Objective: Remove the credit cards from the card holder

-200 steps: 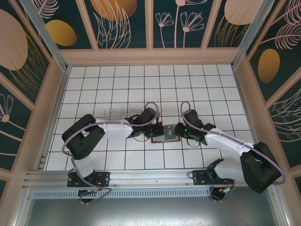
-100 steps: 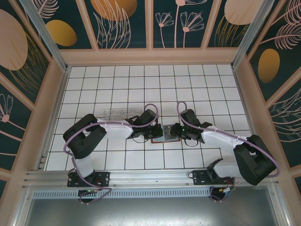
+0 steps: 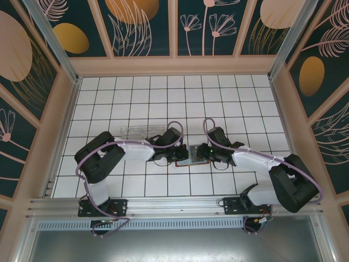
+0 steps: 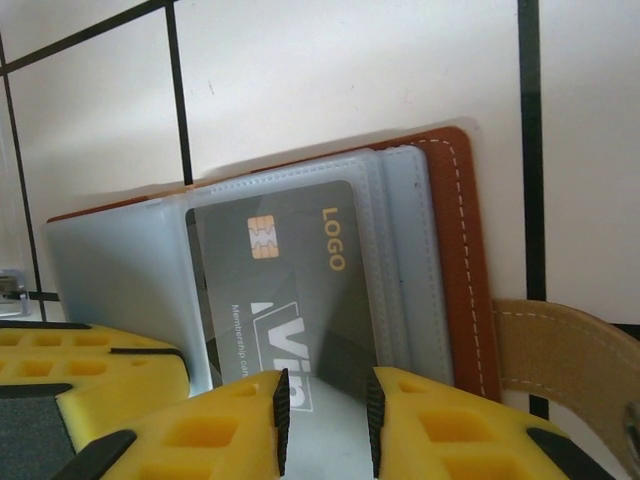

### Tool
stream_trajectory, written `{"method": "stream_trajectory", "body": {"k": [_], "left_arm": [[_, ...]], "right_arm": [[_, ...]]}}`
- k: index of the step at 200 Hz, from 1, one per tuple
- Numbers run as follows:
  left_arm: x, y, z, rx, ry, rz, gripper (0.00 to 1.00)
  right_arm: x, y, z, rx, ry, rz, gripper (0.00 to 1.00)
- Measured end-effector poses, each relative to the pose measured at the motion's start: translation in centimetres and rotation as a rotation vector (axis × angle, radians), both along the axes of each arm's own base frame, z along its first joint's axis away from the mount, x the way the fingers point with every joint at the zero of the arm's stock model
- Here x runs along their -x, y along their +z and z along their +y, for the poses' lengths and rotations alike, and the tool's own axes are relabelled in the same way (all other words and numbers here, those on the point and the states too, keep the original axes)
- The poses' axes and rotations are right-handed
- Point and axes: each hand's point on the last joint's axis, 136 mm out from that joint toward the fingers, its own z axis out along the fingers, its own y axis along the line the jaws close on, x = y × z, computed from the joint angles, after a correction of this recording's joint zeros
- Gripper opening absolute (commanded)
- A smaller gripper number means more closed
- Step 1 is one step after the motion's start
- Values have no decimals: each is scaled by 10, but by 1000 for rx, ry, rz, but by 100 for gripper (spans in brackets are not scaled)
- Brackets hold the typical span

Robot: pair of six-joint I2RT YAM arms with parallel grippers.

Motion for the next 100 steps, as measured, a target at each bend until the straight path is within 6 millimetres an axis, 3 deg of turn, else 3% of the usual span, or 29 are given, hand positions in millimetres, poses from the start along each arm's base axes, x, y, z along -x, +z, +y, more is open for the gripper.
{"method": "stream_trajectory", "body": {"k": [36,100], "left_arm": [[0,0,0,0,0,0,0],[0,0,0,0,0,0,0]], "right_arm": [[0,-2,-8,41,-14,-6,30],[4,-3,-3,44,7,-4,30]]}}
